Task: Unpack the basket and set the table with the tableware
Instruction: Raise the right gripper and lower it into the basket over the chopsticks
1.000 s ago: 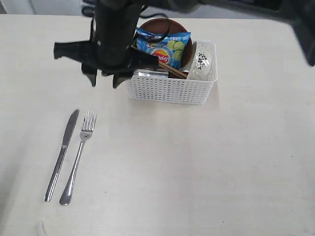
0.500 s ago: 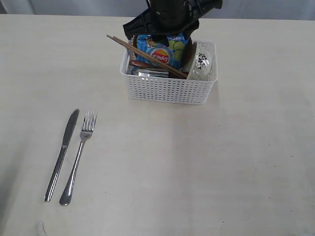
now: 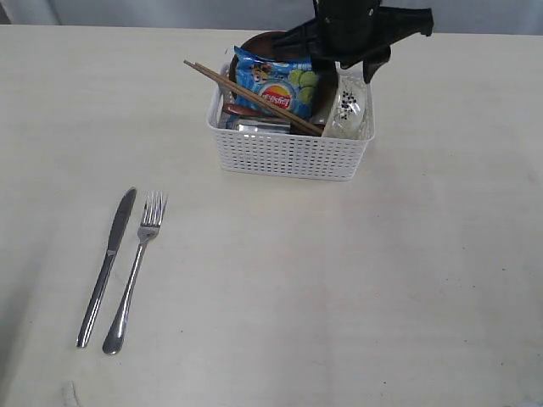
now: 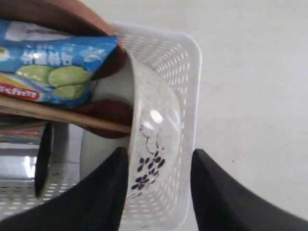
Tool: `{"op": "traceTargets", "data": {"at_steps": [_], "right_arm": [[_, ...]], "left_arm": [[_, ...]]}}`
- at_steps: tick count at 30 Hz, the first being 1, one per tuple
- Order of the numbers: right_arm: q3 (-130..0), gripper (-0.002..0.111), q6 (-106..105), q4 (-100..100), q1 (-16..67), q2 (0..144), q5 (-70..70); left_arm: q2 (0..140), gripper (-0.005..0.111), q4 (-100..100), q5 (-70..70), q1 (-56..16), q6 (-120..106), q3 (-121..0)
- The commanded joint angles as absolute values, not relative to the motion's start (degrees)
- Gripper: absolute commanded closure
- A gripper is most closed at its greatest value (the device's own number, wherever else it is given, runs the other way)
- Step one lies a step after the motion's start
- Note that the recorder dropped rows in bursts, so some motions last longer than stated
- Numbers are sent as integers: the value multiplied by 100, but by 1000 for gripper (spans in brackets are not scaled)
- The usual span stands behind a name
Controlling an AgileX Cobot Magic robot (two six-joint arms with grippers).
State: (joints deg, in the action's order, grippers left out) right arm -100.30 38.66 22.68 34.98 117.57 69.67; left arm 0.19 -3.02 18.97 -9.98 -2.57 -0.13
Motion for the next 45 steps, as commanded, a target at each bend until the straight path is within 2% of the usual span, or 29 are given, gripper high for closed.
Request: {"op": "traceTargets", "data": {"at_steps": [1, 37, 45], "right_arm": [[-9654, 67, 3866, 2241, 3413, 11712, 6996], [-9604, 67, 3472, 2131, 3413, 11956, 6996], [-10612, 67, 2765, 2205, 3484, 11948, 6996]], "left_arm": [[0, 107, -294, 1860, -984, -255, 0], [0, 107, -294, 1860, -984, -255, 0], [0, 107, -294, 1860, -984, -255, 0]]}}
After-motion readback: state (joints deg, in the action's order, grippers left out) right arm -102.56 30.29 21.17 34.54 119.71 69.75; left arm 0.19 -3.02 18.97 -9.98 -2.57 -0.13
